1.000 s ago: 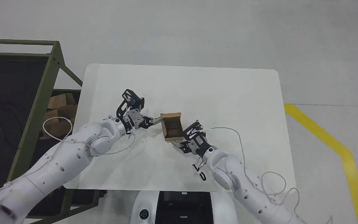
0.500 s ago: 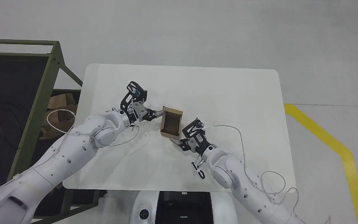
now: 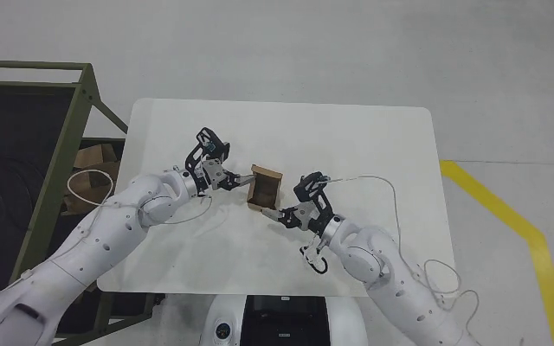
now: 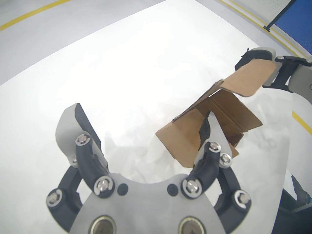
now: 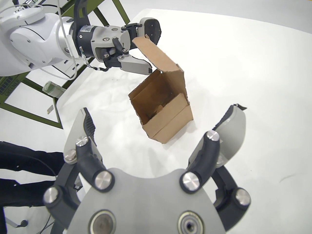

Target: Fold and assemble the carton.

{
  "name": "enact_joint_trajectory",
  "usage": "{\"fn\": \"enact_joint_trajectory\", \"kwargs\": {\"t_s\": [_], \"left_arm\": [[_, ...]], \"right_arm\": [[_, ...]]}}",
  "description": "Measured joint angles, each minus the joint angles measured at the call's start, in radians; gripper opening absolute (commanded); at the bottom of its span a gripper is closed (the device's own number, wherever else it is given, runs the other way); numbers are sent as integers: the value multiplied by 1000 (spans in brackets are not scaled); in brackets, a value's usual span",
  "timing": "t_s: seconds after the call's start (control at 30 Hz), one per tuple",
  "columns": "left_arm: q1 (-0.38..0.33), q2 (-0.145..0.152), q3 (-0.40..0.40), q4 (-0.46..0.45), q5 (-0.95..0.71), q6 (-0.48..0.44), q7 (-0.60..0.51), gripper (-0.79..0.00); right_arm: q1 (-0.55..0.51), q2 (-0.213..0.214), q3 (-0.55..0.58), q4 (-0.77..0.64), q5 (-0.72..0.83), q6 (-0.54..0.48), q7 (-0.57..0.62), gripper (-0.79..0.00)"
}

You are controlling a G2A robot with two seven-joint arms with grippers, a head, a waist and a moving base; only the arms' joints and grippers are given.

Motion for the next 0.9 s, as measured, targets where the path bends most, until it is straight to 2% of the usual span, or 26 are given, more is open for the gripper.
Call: {"fn": "enact_joint_trajectory", "kwargs": {"t_s": [0.17, 0.43, 0.77, 0.9], "left_arm": [[39, 12, -51, -20, 3, -32, -12, 0], [84, 19, -102, -44, -18, -61, -77, 0], [99, 1, -111, -36, -9, -47, -122, 0], [95, -10, -107, -24, -11, -58, -133, 0]], "right_arm": [[27, 0, 21, -6, 63, 39, 139, 0], [23, 0, 23, -5, 45, 55, 125, 0], [16, -9, 29, -31, -74, 347, 200, 0], [36, -16, 7, -15, -111, 404, 252, 0]]}}
